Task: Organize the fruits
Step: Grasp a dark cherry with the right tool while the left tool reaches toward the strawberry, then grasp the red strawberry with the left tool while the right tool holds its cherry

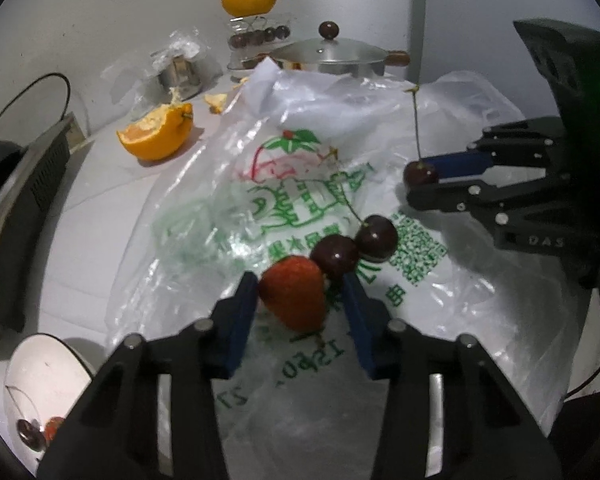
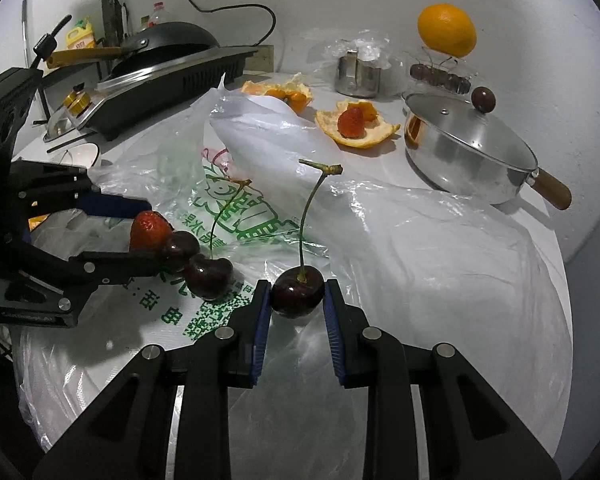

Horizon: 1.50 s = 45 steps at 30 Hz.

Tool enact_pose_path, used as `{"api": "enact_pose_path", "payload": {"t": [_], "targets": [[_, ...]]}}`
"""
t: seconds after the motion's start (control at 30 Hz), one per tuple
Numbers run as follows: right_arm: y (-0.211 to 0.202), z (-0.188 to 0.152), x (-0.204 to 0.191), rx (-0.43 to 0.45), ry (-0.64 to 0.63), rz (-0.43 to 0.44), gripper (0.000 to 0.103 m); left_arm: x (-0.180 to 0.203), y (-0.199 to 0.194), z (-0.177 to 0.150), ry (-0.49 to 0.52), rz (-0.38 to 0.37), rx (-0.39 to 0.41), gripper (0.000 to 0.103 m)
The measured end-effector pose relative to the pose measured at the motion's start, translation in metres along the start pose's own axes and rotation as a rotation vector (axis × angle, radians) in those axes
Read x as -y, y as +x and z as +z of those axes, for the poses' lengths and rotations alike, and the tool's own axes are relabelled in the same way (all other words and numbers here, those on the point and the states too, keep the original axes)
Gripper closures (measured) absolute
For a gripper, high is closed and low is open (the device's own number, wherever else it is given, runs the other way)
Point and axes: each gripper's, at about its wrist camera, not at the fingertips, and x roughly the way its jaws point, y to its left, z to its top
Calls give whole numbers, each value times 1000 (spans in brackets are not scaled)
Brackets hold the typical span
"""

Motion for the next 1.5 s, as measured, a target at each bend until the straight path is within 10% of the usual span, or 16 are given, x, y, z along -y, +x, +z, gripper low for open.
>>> {"api": "enact_pose_path", "payload": {"t": [1.5], "targets": [[-71, 8, -69, 111, -51, -51, 75, -1, -115, -28, -35, 14, 182, 69]]}}
